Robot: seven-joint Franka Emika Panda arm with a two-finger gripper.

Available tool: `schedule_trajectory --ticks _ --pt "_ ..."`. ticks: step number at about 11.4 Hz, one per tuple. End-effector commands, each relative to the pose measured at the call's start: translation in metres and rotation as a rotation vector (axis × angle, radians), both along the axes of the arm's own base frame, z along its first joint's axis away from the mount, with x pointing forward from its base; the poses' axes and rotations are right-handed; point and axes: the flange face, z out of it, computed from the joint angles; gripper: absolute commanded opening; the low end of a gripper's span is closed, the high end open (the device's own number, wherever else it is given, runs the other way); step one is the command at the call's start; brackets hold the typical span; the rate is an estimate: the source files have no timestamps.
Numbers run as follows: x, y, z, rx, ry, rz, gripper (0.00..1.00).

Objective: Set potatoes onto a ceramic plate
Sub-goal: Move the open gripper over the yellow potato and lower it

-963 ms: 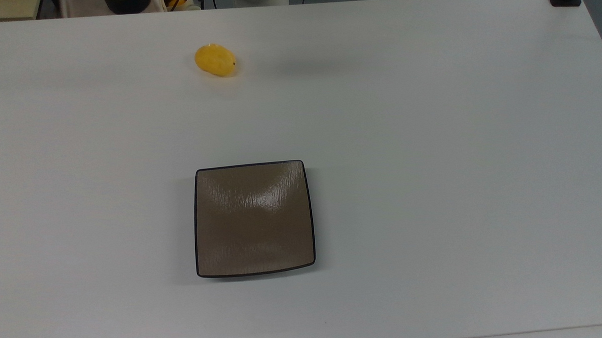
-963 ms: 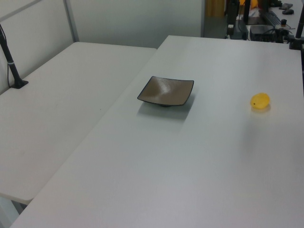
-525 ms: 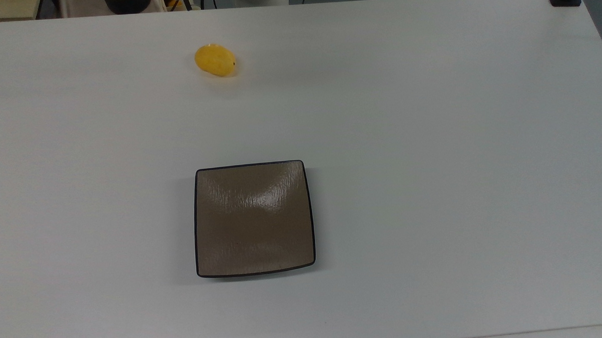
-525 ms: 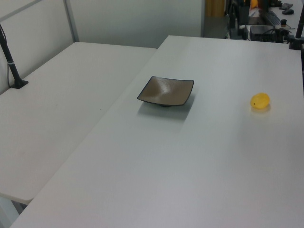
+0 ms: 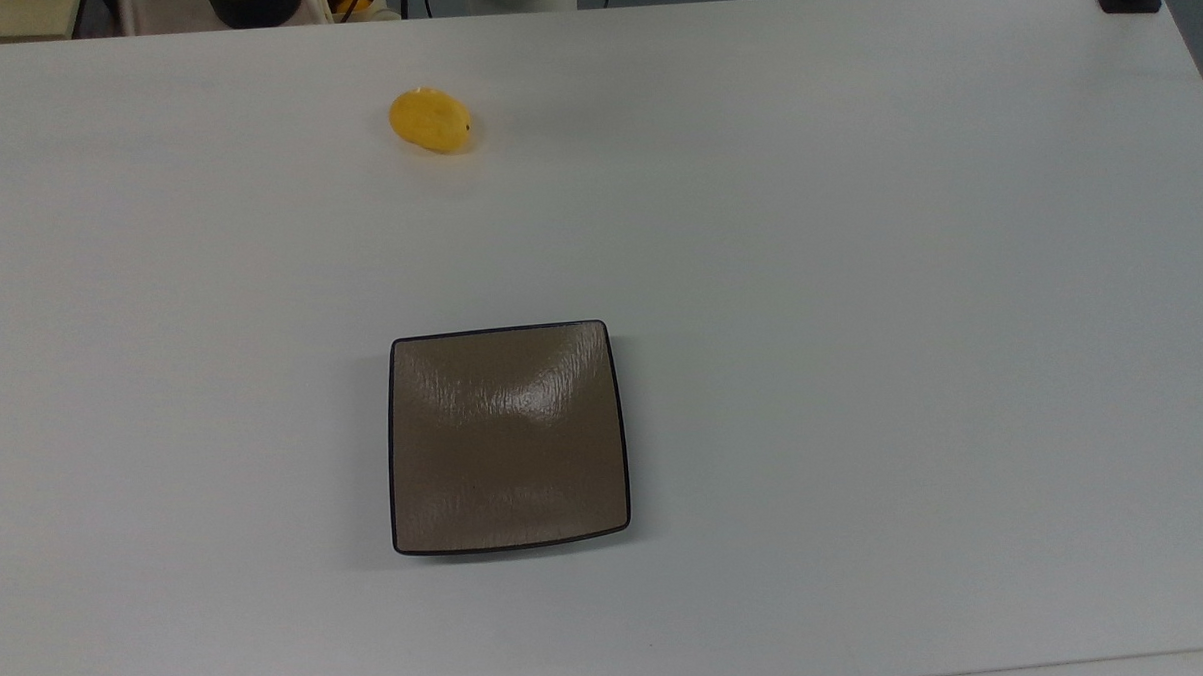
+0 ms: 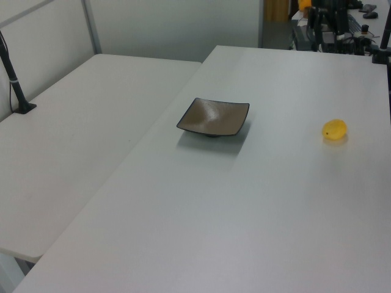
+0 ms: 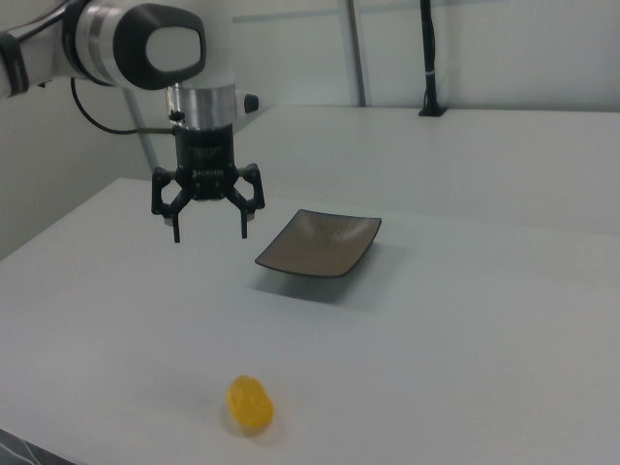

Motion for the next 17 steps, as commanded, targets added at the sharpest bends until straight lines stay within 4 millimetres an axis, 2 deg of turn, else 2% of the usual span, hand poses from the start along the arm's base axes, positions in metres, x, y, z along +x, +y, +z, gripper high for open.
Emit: schedule_trajectory --ticks 1,3,6,8,9,12,14,17 --pt "-0.021 0.004 -0.034 -0.014 0.074 0.073 1.0" --pt "-0.033 0.005 -0.07 -0.063 0.075 0.097 1.0" --pt "-0.041 0.004 -0.101 -0.065 0.053 0.097 1.0" --pt "-0.048 -0.001 -0.143 -0.075 0.054 0.093 1.0" --pt "-0.051 -0.01 -0.16 -0.079 0.031 0.078 1.0" --pt "-0.053 -0.021 -0.194 -0.096 -0.044 0.072 1.0" --pt "-0.061 -0.018 -0.22 -0.101 -0.079 0.085 1.0" --pt "-0.064 -0.014 -0.246 -0.113 -0.099 0.115 1.0"
